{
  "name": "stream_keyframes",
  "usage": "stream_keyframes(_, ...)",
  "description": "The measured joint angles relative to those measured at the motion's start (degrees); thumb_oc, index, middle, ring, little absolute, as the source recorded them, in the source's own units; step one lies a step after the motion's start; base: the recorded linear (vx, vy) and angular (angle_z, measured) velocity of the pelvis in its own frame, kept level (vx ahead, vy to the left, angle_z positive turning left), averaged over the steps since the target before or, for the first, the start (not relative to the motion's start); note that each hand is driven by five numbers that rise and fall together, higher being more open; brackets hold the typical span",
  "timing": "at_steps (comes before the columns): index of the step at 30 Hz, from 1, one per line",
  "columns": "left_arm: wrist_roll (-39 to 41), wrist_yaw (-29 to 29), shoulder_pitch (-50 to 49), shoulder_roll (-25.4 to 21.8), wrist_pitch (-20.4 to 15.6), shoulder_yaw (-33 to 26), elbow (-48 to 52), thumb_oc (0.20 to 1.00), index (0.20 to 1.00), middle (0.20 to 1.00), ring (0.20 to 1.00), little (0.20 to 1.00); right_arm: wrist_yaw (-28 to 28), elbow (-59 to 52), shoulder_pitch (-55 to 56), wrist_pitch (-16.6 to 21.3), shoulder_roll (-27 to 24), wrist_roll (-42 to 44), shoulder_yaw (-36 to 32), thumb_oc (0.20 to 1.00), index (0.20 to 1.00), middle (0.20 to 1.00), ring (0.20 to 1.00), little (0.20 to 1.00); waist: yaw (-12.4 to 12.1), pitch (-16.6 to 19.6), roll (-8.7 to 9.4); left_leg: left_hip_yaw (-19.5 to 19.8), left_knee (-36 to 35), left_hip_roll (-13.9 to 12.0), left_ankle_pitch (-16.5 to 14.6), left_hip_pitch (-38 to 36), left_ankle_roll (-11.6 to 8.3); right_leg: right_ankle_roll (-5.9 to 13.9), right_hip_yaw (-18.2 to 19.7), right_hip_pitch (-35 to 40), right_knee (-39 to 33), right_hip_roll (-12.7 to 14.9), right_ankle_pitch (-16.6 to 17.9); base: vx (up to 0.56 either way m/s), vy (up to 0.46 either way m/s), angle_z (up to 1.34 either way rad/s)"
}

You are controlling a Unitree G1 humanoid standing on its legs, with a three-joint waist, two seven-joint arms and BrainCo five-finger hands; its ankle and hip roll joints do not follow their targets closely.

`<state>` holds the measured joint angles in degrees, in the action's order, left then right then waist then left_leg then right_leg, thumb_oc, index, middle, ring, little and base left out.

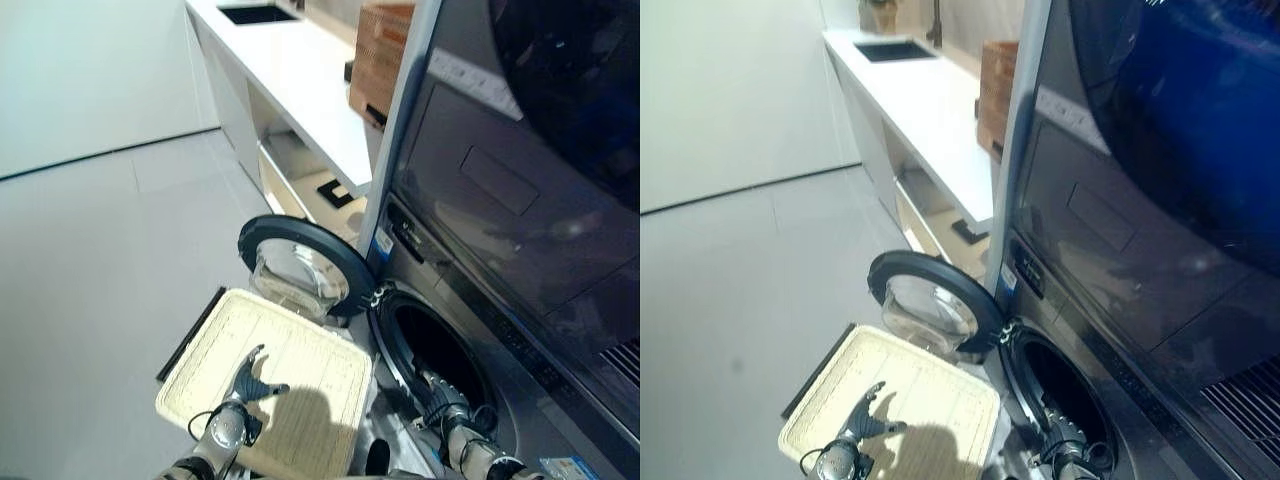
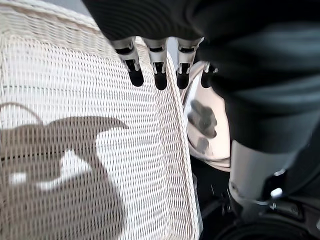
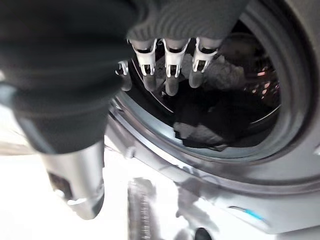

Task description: Put the clothes into the washing machine.

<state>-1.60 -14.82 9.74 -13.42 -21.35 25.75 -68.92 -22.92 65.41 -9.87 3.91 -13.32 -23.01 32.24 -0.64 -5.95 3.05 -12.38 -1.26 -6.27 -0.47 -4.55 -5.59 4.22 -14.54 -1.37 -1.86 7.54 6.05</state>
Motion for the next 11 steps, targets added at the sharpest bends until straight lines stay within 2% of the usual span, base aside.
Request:
stream_keyframes(6,-0.02,2.95,-2.59,1.52,2.08,-0.01,-0.13,1.0,1.0,1.0,1.0,1.0,5.57,0.25,2.01,0.41,1.75,2.54,-2.15,1.0,1.0,1.0,1.0,1.0,-0.19,3.05,-1.08,-0.12,-0.98,0.2,-0.15,-1.95,0.31,0.11,0.27,2.7,-2.94,-0.54,0.93,0.07,-0.049,-0.01)
stream_keyframes(11,-0.15,5.61,-3.01,2.11,3.32,0.01,-0.4,1.0,1.0,1.0,1.0,1.0,8.72,1.08,2.15,0.28,1.63,3.41,-2.29,1.0,1.0,1.0,1.0,1.0,-0.19,3.11,-1.71,-0.05,-1.39,-0.01,-0.11,-1.76,0.45,0.28,0.27,2.93,-3.34,-0.58,1.13,0.02,-0.021,0.0)
